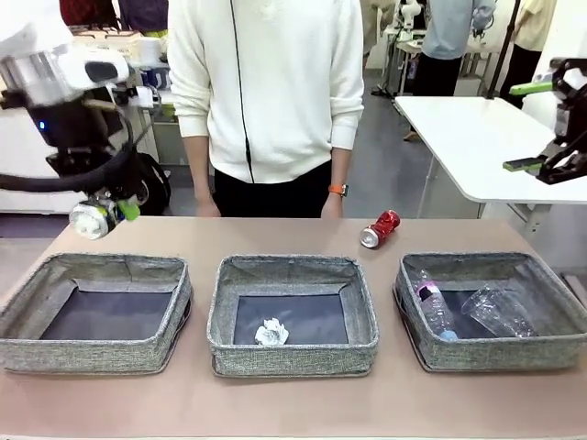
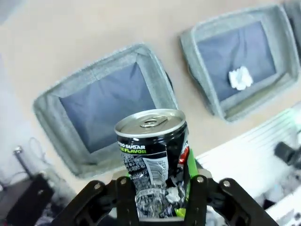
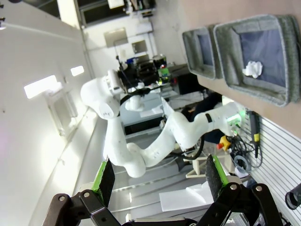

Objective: Sort the waste into the appropriate baskets.
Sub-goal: Pick up the waste item pointed out by the person.

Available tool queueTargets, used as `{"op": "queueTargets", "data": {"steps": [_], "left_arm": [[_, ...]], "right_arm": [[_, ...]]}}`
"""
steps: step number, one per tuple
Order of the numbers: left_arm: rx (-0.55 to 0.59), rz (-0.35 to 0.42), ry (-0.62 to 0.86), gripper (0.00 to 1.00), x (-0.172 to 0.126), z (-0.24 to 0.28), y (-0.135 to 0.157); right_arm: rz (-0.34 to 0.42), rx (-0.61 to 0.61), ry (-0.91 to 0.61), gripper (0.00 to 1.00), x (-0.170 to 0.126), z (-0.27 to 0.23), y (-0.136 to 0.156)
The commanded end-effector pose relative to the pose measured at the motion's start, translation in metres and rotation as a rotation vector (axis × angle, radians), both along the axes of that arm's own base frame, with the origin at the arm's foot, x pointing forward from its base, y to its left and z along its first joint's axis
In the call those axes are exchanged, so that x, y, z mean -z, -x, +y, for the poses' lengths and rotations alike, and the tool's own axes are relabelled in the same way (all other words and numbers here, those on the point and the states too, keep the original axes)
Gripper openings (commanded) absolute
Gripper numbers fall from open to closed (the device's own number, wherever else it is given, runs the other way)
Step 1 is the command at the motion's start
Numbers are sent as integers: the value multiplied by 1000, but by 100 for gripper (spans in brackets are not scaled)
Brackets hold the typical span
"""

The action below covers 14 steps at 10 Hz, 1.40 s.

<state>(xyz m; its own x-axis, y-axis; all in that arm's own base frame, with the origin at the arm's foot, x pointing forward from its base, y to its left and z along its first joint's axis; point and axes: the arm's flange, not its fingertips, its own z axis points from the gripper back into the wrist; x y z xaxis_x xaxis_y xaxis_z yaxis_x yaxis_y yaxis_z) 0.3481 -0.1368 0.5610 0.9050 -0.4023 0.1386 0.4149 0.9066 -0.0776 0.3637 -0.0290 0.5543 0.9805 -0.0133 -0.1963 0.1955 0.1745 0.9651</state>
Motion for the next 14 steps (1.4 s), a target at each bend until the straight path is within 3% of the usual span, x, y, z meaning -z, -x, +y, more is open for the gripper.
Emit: {"op": "queueTargets", "data": {"steps": [1, 5, 6, 7, 9, 10, 14], "left_arm": [[-58, 21, 34, 0, -2, 6, -23], [-58, 21, 34, 0, -2, 6, -23], [-39, 22, 16, 43, 2, 9, -21], [-179, 87, -60, 43, -8, -7, -25], [-279, 125, -83, 43, -79, -64, -15], [-387, 154, -67, 43, -110, -98, -9], [-396, 158, -80, 43, -170, -198, 11]], "right_arm": [[-14, -14, -2, 100, -1, -1, 0], [-14, -14, -2, 100, -1, -1, 0], [-14, -14, -2, 100, -1, -1, 0], [-14, -14, -2, 100, -1, -1, 0], [-14, -14, -2, 100, -1, -1, 0], [-14, -14, -2, 100, -1, -1, 0], [-14, -14, -2, 100, -1, -1, 0]]}}
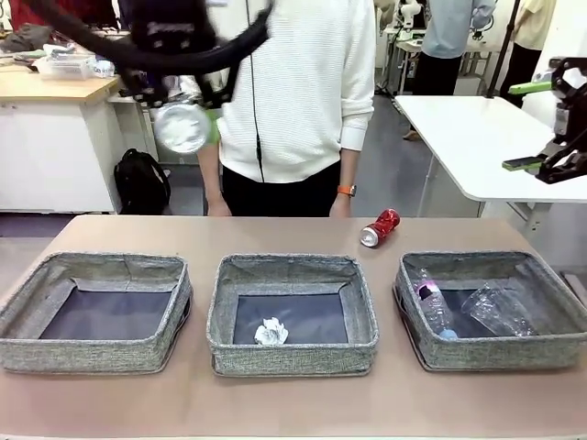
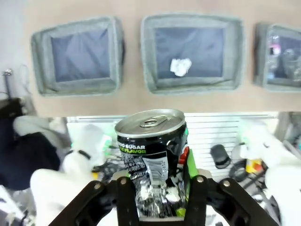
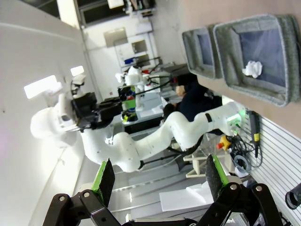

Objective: Sort the waste into the appropriate baskets.
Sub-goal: Pick up the waste item pointed out by the person.

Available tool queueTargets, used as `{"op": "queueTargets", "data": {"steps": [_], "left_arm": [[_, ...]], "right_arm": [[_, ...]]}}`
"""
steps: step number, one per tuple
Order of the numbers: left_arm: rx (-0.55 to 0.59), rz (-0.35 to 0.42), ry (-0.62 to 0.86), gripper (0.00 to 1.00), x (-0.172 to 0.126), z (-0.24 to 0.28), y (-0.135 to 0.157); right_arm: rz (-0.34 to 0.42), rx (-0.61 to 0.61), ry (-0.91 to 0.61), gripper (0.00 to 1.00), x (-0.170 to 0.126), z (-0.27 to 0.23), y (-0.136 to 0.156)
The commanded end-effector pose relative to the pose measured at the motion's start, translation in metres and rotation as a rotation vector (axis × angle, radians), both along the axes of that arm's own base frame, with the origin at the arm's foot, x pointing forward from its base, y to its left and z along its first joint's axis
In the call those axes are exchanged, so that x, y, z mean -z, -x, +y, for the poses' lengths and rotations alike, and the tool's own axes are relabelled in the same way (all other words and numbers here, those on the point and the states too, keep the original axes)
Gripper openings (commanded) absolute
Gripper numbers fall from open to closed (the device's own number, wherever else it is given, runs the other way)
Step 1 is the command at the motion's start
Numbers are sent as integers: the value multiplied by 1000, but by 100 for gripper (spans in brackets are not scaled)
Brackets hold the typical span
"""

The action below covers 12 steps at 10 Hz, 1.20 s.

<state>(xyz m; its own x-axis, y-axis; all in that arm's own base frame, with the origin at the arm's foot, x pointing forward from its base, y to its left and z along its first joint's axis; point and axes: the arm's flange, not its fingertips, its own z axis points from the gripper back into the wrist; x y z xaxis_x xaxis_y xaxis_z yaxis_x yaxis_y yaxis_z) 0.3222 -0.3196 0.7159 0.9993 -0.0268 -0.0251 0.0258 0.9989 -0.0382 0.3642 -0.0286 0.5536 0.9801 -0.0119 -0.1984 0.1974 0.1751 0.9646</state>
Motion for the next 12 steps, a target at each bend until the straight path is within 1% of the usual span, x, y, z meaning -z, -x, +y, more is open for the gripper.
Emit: {"op": "queueTargets", "data": {"steps": [1, 2, 3, 4, 6, 7, 8, 9, 10, 12], "left_arm": [[-22, -15, -14, 43, -25, -37, -11], [22, -34, -12, 43, -32, -57, -7], [16, -56, -25, 43, -39, -75, -8], [45, -65, -22, 43, -48, -89, -10], [87, -85, -12, 43, -64, -103, -14], [91, -91, -2, 43, -69, -105, -17], [112, -80, 17, 43, -70, -105, -19], [137, -83, 6, 43, -64, -102, -24], [103, -86, 19, 43, -50, -98, -10], [103, -86, 19, 43, -50, -98, -10]], "right_arm": [[-16, -12, -2, 100, -1, -2, 0], [-16, -12, -2, 100, -1, -2, 0], [-16, -12, -2, 100, -1, -2, 0], [-16, -12, -2, 100, -1, -2, 0], [-16, -12, -2, 100, -1, -2, 0], [-16, -12, -2, 100, -1, -2, 0], [-16, -12, -2, 100, -1, -2, 0], [-16, -12, -2, 100, -1, -2, 0], [-16, -12, -2, 100, -1, -2, 0], [-16, -12, -2, 100, -1, -2, 0]]}}
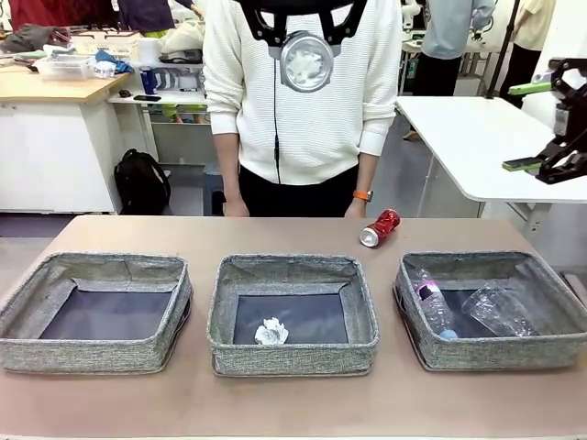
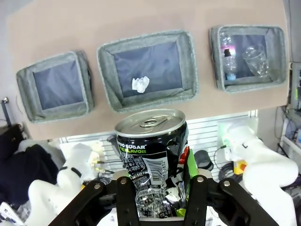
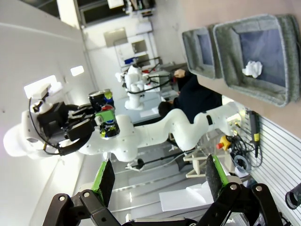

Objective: Sort the waste into the appropriate baskets.
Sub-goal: Pick up the waste item pointed out by the person, then place the picked waste into the Fabric basket indicated by the person.

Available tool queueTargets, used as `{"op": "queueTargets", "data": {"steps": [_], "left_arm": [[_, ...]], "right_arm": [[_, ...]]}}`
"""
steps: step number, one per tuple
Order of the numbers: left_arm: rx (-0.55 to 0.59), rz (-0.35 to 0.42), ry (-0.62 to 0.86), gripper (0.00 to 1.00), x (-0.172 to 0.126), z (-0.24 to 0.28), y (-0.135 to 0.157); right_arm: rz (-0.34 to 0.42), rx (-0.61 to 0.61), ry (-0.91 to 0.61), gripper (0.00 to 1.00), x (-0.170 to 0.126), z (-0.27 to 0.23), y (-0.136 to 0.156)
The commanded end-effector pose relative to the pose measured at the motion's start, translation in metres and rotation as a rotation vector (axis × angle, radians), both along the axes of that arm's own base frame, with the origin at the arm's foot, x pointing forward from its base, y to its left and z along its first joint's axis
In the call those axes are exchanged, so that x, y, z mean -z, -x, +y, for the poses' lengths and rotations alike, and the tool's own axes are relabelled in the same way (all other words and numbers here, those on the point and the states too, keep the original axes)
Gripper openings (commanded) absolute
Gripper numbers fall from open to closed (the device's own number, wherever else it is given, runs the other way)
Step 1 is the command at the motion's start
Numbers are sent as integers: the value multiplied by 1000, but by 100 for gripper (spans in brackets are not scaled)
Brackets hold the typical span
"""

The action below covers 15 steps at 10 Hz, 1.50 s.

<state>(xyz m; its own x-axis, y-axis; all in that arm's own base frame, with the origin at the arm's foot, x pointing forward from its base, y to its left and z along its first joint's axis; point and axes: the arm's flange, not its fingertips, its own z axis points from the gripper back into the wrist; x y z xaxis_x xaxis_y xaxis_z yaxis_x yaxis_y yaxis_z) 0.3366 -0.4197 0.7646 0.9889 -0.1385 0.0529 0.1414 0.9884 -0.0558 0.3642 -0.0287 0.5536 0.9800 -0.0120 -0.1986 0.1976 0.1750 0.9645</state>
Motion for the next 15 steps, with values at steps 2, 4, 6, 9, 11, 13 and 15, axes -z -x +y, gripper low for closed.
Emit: {"op": "queueTargets", "data": {"steps": [2, 4, 6, 9, 11, 13, 15], "left_arm": [[-10, -10, -4, 43, -1, 2, 5], [-10, -10, -4, 43, -1, 2, 5], [-10, -10, -4, 43, -1, 2, 5], [-10, -10, -4, 43, -1, 2, 5], [-10, -10, -4, 43, -1, 2, 5], [-10, -10, -4, 43, -1, 2, 5], [-10, -10, -4, 43, -1, 2, 5]], "right_arm": [[-16, -12, -2, 100, -2, -2, 0], [-16, -12, -2, 100, -2, -2, 0], [-16, -12, -2, 100, -2, -2, 0], [-16, -12, -2, 100, -2, -2, 0], [-16, -12, -2, 100, -2, -2, 0], [-16, -12, -2, 100, -2, -2, 0], [-16, -12, -2, 100, -2, -2, 0]]}}
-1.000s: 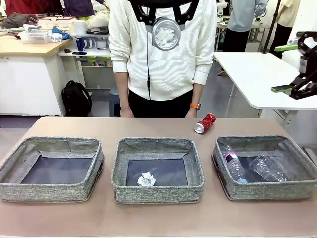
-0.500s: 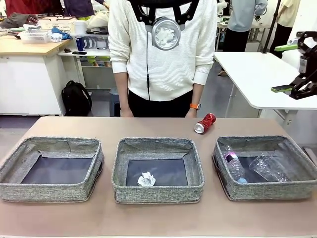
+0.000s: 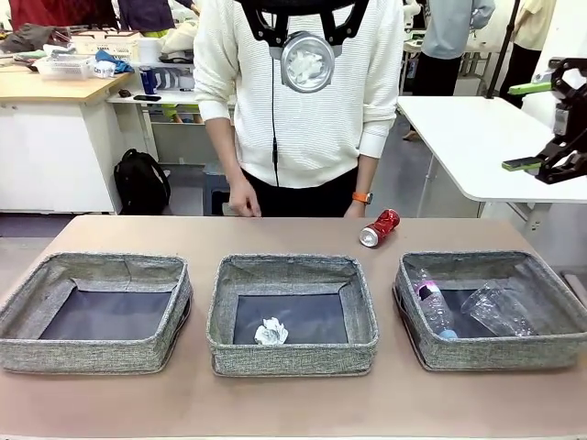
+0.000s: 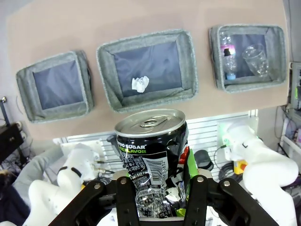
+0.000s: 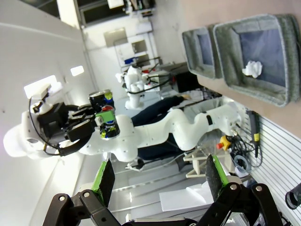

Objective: Sort the waste into the appropriate baskets.
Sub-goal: Place the picked waste into the Fabric basket indicated by the person.

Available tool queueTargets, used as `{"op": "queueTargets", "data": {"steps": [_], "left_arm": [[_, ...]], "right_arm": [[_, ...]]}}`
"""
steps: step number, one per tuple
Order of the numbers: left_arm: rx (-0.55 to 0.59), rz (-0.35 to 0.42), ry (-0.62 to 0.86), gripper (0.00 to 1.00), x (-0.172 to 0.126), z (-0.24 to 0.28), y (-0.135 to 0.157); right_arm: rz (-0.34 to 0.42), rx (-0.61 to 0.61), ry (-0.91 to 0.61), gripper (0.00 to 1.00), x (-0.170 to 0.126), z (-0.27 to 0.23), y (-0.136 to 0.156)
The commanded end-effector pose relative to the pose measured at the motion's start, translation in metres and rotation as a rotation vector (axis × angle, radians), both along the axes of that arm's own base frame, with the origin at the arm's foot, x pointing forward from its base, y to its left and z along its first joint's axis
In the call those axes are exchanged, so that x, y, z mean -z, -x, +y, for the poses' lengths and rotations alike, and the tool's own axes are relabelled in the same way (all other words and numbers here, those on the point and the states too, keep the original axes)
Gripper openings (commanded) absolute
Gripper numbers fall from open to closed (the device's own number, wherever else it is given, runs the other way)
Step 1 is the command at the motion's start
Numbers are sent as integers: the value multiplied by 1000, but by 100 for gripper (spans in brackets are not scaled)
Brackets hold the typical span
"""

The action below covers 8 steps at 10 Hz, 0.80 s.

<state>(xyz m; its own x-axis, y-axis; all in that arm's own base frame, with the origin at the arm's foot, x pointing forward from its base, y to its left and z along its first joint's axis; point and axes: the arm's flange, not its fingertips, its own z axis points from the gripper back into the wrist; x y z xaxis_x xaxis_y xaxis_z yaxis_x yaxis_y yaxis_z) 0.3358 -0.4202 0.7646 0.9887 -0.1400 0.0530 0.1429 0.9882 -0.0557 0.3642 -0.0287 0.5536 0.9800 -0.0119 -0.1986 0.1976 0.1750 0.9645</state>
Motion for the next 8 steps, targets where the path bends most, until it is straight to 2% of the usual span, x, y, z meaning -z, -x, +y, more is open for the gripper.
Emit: {"op": "queueTargets", "data": {"steps": [1, 8], "left_arm": [[-11, -9, -4, 43, -1, 2, 4], [-11, -9, -4, 43, -1, 2, 4]], "right_arm": [[-16, -12, -2, 100, -2, -2, 0], [-16, -12, -2, 100, -2, -2, 0]]}}
